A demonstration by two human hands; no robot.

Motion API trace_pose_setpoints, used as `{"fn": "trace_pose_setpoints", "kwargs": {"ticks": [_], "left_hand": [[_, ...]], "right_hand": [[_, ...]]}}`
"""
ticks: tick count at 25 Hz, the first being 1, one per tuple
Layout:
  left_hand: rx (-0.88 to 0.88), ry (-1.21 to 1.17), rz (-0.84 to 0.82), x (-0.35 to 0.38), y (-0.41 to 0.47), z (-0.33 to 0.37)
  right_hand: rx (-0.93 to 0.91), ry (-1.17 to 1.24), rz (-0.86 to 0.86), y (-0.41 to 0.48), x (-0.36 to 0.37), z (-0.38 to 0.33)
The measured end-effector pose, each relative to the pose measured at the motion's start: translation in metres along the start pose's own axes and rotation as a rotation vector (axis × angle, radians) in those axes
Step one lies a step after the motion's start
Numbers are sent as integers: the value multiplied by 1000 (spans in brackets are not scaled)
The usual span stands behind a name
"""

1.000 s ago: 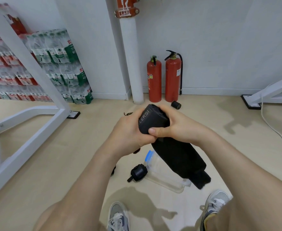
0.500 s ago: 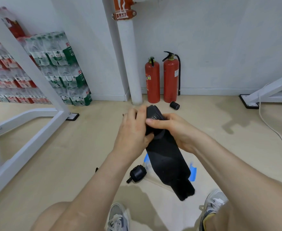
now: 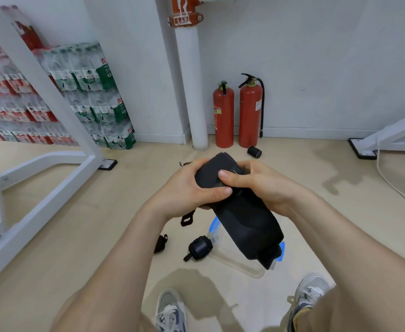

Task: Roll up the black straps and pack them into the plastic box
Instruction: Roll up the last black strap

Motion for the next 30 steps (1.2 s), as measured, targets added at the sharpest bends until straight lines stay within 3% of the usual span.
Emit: {"fn": "trace_pose_setpoints", "kwargs": {"ticks": [4, 8, 12, 17, 22, 30], "left_hand": [[52, 224, 153, -13, 1, 3], [189, 381, 172, -9, 2, 19], [205, 325, 125, -7, 2, 21], [68, -103, 74, -13, -5, 16], [201, 49, 162, -22, -5, 28], [258, 121, 162, -22, -8, 37]], "right_hand": [[71, -17, 2, 7, 1, 9], [32, 23, 74, 12, 2, 11], [-14, 110, 90, 14, -2, 7], [-84, 150, 63, 9, 0, -2], [21, 97, -72, 7, 13, 1], [-1, 181, -28, 6, 9, 2]]}}
Point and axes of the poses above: each hand's wrist, its own y-axis towards the middle knuckle, its own x-axis out of the palm, z = x × y, the point moved 10 cm from there along y, towards the middle knuckle, and after that the axes turned 7 degrees about x, right-handed, at the moved point
